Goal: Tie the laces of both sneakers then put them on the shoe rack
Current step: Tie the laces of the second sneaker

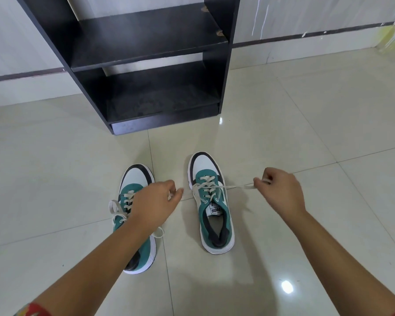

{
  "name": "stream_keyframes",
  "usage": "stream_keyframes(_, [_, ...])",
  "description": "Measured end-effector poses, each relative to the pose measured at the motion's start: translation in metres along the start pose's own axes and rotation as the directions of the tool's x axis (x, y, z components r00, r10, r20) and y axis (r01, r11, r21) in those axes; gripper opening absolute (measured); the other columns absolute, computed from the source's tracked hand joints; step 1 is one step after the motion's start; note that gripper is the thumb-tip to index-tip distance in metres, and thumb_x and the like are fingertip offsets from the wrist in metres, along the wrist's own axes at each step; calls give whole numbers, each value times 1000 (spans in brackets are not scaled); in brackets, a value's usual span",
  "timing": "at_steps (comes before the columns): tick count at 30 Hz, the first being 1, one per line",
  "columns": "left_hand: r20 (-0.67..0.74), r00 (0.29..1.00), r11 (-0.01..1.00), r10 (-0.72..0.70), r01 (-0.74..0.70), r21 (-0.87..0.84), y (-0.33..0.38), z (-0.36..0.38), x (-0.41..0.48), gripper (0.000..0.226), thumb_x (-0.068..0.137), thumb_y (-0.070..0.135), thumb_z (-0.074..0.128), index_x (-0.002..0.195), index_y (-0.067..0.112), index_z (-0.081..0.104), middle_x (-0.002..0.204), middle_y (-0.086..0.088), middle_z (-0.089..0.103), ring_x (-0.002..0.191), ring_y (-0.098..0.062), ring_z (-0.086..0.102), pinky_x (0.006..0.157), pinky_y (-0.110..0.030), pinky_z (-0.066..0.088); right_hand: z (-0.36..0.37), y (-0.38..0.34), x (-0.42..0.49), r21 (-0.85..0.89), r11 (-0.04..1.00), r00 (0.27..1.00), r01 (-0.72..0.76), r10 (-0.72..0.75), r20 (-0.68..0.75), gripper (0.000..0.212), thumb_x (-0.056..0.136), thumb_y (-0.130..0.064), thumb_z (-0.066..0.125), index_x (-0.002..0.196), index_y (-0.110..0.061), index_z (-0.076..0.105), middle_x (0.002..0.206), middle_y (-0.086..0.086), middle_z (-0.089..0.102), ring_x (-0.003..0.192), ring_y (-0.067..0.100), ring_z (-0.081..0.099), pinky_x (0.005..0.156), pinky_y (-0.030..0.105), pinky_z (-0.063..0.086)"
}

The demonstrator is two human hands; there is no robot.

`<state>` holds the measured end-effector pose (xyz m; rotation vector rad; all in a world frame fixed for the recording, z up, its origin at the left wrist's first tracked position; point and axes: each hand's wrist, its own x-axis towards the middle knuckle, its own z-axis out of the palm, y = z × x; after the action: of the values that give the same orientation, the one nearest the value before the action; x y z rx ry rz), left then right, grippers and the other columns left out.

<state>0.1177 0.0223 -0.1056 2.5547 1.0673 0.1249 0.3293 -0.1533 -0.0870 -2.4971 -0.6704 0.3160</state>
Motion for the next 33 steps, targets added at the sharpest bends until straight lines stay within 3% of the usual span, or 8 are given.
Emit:
stream_keyframes(3, [276,961,946,-15,-76,316,-4,14,-4,38,91,46,40,98,14,60,94,-6,66,84,-24,62,71,-32,49,15,12,-5,-379,925,988,40,19,151,7,79,-21,53,80,-15,54,80,5,64,77,32,56,56,28,35])
stream_keyframes(4, [316,949,929,-10,-108,355,-4,18,-6,38,91,46,40,109,16,57,105,-6,64,94,-25,60,76,-34,47,21,16,-7,-471,876,974,104,6,226,15,80,-23,53,94,-17,57,97,6,65,89,31,57,64,29,38])
stream_keyframes(8, [227,970,988,86,-112,104,3,26,-3,46,91,36,45,135,26,38,134,-1,50,116,-24,50,90,-38,45,41,11,-13,-367,889,934,273,-155,321,40,88,-31,50,127,-24,52,130,3,56,118,28,49,90,37,41])
stream_keyframes(12, [165,972,967,165,-126,-222,16,34,9,39,93,25,44,132,27,45,135,2,50,121,-20,48,97,-37,45,48,-11,-12,-285,905,948,315,-291,126,39,85,-26,54,123,-18,51,123,5,58,108,28,55,84,38,43])
stream_keyframes(16, [92,985,956,149,-120,-266,24,38,13,23,91,29,52,113,24,60,124,3,55,116,-16,48,94,-32,43,54,-20,-13,-111,935,904,337,-289,314,45,80,-16,55,125,-20,53,121,2,63,106,26,60,85,37,49])
stream_keyframes(22, [27,982,974,188,-183,-134,27,34,9,13,89,25,52,95,18,60,122,6,56,111,-14,51,89,-29,43,51,-9,-14,-236,902,915,362,-297,272,20,86,-36,54,93,-26,70,88,-4,72,87,22,64,68,31,44])
stream_keyframes(28, [-81,983,979,163,-172,-107,3,16,-8,17,72,24,53,84,15,61,85,3,62,76,-19,57,68,-35,48,10,-10,-19,-293,935,959,198,-123,256,6,68,-26,59,70,-20,60,72,-1,65,71,25,59,53,26,35])
stream_keyframes(33, [120,990,975,72,-95,202,-5,22,-12,23,75,29,47,88,13,57,95,-3,61,86,-24,54,73,-34,40,16,-8,-20,-495,839,880,224,44,473,18,77,-25,57,92,-18,64,95,3,67,83,24,59,62,27,37])
